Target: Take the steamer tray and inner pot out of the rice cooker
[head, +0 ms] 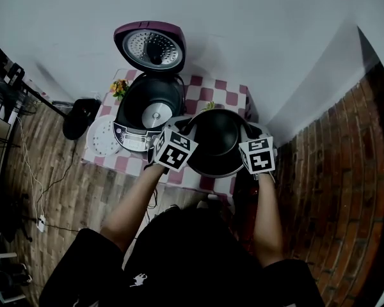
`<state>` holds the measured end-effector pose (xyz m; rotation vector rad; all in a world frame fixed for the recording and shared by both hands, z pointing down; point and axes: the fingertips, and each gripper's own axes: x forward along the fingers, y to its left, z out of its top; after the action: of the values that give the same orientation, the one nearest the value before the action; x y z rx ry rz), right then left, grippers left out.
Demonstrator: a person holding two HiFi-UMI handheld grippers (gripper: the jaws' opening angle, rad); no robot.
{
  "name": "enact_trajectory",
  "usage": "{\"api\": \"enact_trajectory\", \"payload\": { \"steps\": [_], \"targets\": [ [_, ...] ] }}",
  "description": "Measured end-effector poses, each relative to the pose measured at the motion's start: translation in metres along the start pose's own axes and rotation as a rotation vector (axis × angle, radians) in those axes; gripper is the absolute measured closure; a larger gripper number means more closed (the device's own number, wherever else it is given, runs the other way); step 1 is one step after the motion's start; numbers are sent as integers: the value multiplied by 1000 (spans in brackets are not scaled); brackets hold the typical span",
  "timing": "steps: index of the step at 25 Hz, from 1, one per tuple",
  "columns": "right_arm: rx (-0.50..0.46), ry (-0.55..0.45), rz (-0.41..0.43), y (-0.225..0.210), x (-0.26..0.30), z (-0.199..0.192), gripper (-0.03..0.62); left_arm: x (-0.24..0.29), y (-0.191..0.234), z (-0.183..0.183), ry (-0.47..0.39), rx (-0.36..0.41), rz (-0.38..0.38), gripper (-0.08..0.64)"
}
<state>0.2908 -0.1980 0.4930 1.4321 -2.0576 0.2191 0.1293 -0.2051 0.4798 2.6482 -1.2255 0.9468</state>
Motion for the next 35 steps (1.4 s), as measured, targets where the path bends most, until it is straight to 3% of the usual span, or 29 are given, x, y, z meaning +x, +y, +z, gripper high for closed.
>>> {"api": "enact_trajectory", "payload": {
  "steps": [21, 28, 35],
  "targets": [
    [14, 155, 143, 16, 27, -77, 580, 28, -41, -65, 146, -54, -8, 514],
    [-8, 199, 217, 26, 32, -87, 580, 25, -45, -77, 174, -75, 3, 513],
    [-43, 195, 233, 29, 45, -87, 580, 31, -38, -85, 202, -70, 37, 508]
  ]
}}
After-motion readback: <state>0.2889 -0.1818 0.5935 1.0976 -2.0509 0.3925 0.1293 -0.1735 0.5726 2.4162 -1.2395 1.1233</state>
